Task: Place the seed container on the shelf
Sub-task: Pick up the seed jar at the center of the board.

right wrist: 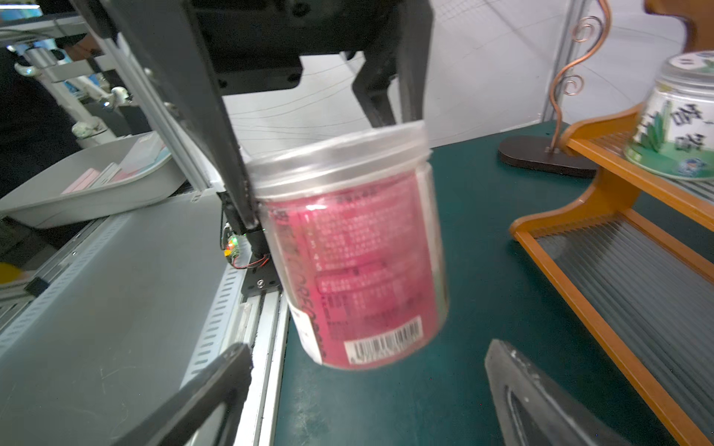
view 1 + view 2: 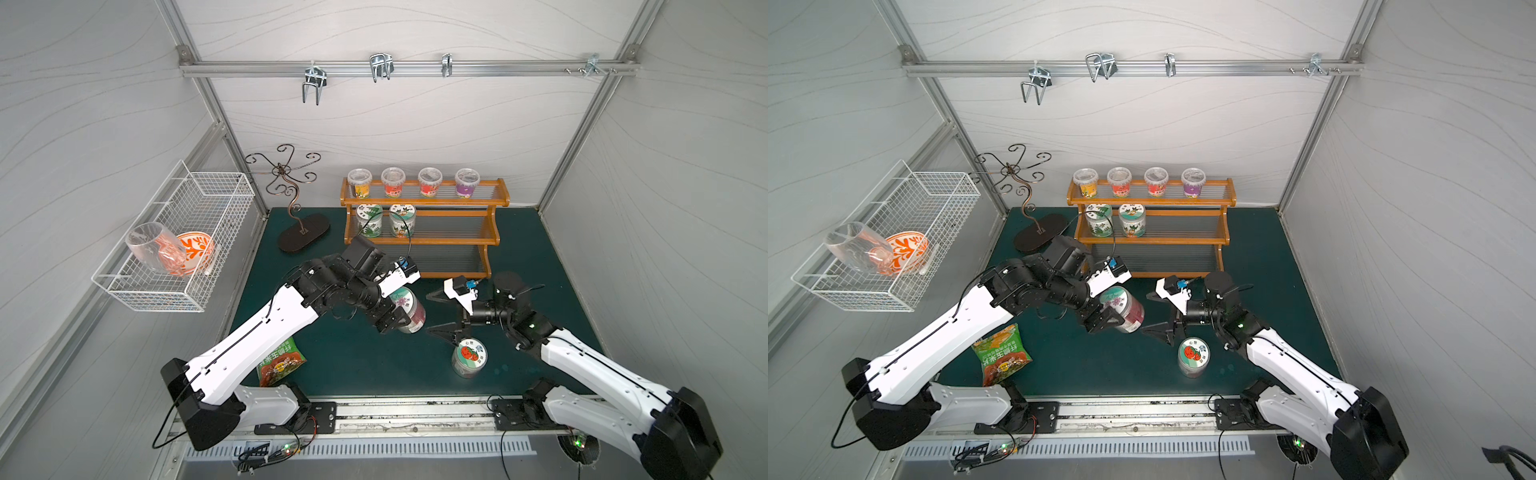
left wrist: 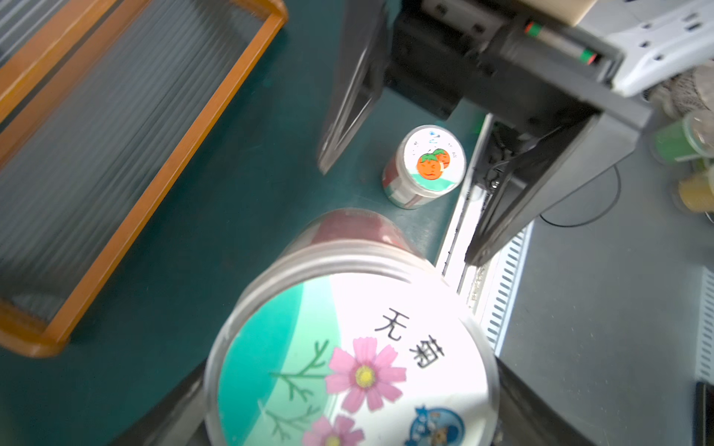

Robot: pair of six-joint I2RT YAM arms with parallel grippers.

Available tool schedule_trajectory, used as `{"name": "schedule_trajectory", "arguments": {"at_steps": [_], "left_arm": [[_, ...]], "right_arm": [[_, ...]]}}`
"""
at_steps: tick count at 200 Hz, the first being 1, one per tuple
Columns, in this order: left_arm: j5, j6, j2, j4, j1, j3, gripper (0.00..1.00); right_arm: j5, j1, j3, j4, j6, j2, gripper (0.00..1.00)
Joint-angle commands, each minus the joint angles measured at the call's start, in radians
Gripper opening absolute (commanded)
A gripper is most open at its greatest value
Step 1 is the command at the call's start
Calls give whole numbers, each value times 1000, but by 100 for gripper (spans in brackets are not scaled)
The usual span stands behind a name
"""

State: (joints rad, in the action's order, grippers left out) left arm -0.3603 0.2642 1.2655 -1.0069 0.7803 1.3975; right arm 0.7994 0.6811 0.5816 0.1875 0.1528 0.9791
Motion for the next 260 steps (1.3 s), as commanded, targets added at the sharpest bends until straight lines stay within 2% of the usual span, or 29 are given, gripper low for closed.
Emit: {"name": "schedule_trajectory", "arguments": {"at_steps": [1, 49, 142, 172, 220, 236, 260], "left_arm": [[-53, 80, -13, 22, 12, 56, 68], [-49, 123, 20, 23, 37, 64, 66], [-49, 114, 19, 97, 66, 59, 66], [-52, 106, 11, 132, 73, 36, 67], [-21, 124, 29, 89, 76, 41, 67], [-1, 136, 35, 70, 76, 41, 67], [17, 146, 49, 43, 76, 44, 67]], "right_arm": [[6, 55, 48, -43, 93, 7, 99], [-123, 139, 118, -113, 124, 40, 99], [-212, 149, 133, -134, 138, 58, 99], [-201, 150, 122, -97, 131, 51, 99], [-129, 152, 126, -92, 133, 30, 98], [-107, 152, 121, -94, 133, 24, 92], [-90, 153, 119, -97, 130, 21, 71]]}}
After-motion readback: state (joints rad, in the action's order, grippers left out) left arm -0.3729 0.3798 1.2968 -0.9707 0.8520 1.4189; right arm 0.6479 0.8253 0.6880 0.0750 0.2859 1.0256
